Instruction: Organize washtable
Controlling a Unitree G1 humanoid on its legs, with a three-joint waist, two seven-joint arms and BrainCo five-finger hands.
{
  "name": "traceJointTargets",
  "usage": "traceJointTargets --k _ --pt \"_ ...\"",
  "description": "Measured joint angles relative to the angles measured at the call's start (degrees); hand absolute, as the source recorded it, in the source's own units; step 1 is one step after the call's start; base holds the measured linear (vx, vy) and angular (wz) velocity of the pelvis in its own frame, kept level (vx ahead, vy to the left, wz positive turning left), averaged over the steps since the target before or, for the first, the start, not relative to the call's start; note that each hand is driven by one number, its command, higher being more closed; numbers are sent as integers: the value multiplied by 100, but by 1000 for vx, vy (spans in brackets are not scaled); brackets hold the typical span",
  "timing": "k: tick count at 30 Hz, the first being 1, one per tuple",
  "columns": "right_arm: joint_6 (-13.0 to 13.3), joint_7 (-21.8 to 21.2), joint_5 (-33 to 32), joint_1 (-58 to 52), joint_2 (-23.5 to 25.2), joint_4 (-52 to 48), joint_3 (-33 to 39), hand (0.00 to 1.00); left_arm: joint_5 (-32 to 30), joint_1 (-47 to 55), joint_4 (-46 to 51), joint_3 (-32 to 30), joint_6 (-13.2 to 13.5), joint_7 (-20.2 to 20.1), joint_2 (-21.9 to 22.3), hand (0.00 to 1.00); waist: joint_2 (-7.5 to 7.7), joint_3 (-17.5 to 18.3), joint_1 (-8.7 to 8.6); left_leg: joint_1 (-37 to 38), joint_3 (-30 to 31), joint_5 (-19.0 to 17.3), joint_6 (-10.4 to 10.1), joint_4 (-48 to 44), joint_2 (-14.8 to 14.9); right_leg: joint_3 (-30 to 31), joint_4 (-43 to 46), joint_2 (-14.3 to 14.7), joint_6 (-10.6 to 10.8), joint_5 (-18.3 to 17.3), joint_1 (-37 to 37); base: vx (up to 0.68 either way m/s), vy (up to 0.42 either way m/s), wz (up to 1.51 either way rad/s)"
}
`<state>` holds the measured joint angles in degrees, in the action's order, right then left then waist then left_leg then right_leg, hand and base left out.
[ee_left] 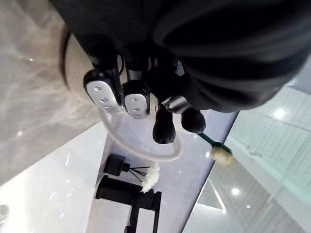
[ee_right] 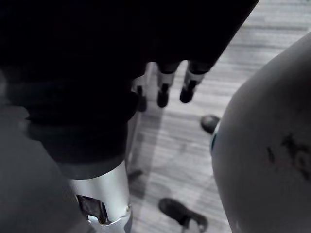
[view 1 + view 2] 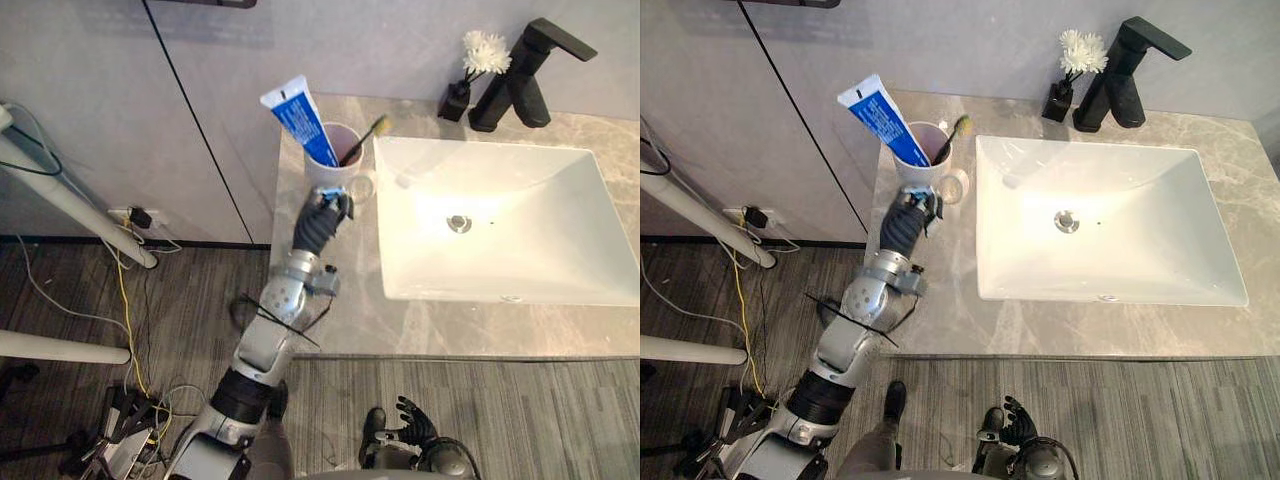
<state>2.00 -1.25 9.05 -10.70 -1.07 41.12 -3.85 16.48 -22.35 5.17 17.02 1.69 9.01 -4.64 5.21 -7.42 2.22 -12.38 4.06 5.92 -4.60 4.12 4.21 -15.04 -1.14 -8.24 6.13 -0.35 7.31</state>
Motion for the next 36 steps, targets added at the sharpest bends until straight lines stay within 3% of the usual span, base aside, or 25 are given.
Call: traceJointTargets --k 15,26,36 --pt "14 -5 -19 0 -4 -218 7 0 -18 -406 -7 -128 50 15 -28 100 13 -276 -8 -153 -23 1 1 -22 -7 79 23 -1 -11 13 197 1 1 -2" --pt "36 3 -53 1 -12 -229 111 0 87 -403 -49 -128 104 29 -38 100 6 -304 -129 -155 -30 2 1 -46 -5 112 23 -3 -30 42 206 -2 1 -2" --pt "23 8 -79 1 -65 -508 109 0 322 -687 -396 -212 158 229 -137 100 -6 -506 -115 -265 -95 3 2 -88 -2 193 20 -3 -32 104 381 -17 4 -4"
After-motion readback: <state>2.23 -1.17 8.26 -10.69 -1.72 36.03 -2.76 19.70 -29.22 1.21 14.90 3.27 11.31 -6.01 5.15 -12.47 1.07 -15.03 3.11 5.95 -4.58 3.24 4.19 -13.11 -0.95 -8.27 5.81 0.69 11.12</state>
